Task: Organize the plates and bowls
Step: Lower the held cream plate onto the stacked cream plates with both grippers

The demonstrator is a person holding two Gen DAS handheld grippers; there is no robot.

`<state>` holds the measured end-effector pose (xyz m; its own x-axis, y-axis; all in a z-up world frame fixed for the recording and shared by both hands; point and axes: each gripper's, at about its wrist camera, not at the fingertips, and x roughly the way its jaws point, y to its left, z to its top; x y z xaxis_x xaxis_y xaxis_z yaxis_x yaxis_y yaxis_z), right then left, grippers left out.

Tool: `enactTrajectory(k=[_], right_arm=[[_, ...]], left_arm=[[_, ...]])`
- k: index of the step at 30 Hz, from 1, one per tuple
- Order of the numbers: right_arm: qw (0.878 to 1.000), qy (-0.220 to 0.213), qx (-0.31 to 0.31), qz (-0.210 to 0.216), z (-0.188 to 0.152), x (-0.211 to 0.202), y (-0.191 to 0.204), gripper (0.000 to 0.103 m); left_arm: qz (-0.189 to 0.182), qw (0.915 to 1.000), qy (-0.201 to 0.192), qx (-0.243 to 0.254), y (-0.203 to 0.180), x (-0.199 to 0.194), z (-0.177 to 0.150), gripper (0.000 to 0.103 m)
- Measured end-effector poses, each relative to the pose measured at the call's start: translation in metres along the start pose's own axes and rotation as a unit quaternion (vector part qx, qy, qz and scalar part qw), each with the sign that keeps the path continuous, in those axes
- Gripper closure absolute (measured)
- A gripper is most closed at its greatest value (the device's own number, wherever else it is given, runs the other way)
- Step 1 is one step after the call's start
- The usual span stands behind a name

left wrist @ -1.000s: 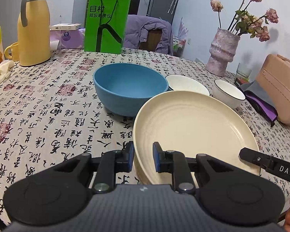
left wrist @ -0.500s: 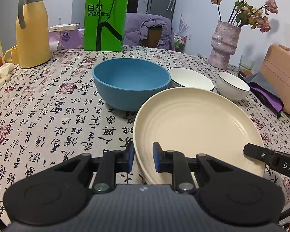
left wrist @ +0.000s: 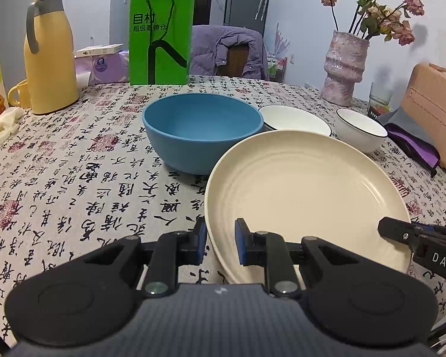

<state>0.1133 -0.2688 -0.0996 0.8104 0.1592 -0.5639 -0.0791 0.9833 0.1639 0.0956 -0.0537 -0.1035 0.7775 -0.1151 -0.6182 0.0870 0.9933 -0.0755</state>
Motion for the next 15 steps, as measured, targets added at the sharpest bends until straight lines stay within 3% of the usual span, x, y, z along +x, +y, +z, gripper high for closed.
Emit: enactTrajectory(k=[15], right_arm=[[0.999, -0.001, -0.044, -0.024, -0.0003, -0.0035, 0.0104, 0.087]], left_arm=[[0.017, 0.9994, 0.009, 0.028, -0.0086, 0.0014, -0.0026, 0.083]])
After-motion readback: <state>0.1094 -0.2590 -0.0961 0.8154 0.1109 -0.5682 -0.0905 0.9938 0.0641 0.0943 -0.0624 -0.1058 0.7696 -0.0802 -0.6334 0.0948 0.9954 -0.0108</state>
